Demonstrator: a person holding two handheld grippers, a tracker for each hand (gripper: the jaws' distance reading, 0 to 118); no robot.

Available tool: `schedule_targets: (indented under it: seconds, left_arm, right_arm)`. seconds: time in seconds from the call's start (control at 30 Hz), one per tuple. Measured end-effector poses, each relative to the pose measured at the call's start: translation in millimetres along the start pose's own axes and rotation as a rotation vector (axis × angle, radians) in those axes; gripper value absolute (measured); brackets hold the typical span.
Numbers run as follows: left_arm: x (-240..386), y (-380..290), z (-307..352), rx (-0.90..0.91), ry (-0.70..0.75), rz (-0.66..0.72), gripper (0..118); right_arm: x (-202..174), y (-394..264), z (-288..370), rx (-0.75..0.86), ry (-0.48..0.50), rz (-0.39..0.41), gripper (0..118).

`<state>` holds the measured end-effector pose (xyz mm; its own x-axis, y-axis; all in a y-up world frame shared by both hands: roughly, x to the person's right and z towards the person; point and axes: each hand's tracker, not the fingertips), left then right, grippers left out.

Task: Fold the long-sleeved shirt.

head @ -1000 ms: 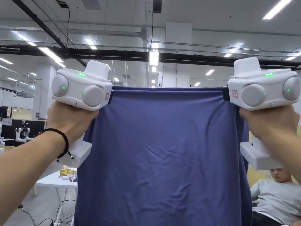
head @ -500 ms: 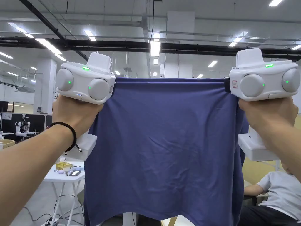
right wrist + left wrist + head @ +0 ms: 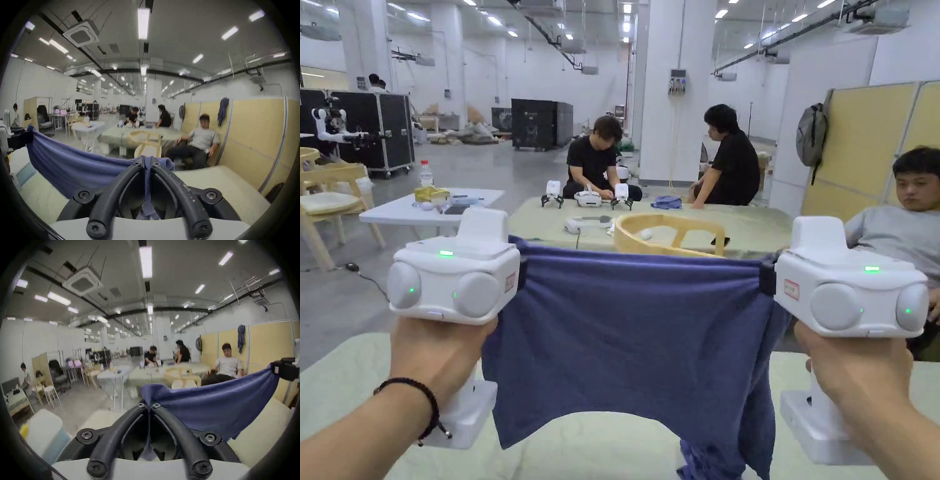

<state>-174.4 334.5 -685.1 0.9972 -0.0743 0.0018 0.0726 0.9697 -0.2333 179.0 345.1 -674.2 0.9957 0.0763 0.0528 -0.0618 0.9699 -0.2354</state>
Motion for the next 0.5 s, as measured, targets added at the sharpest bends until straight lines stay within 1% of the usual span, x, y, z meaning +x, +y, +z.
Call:
schedule_targets:
  seconds: [0.03,0.07,0.1,0.17,0.2,0.3,0.33,0.37,0.43,0.47,0.5]
  left_arm:
    - [-2,-27,5,-0.051,-0.002,-0.008,0]
    - [-4,-54,14,-0.088,-0.017,-0.001,0]
    - [-5,-78,22,-0.126,-0.033,0.002,0]
    - [-7,-128,39,-0.206,-0.057,-0.015,0]
    - [-8,-154,51,-0.252,-0.068,-0.05,0]
    - [-13,-218,95,-0.363,-0.109,-0.04,0]
    - [-15,-237,111,-0.409,-0.121,-0.049,0]
    - [-17,-251,127,-0.431,-0.127,-0.056,0]
    - [-20,-279,163,-0.499,-0.157,-0.07,0]
    - [-22,-288,180,-0.508,-0.159,-0.053,0]
    - [-23,-296,196,-0.54,-0.167,-0.063,0]
  right_arm:
    - [-2,-28,6,-0.036,0.016,-0.003,8]
    - [-5,-56,12,-0.08,0.038,0.031,8]
    - [-8,-81,22,-0.106,0.04,0.028,8]
    - [-11,-134,39,-0.217,0.073,0.01,8]
    - [-13,-161,51,-0.262,0.075,0.022,8]
    - [-15,-229,95,-0.372,0.109,0.04,8]
    - [-14,-249,112,-0.409,0.106,0.014,8]
    - [-13,-264,128,-0.44,0.126,0.003,8]
    - [-11,-290,166,-0.497,0.126,-0.02,8]
    - [-10,-299,182,-0.516,0.143,-0.03,8]
    - [-10,-306,202,-0.524,0.144,-0.022,8]
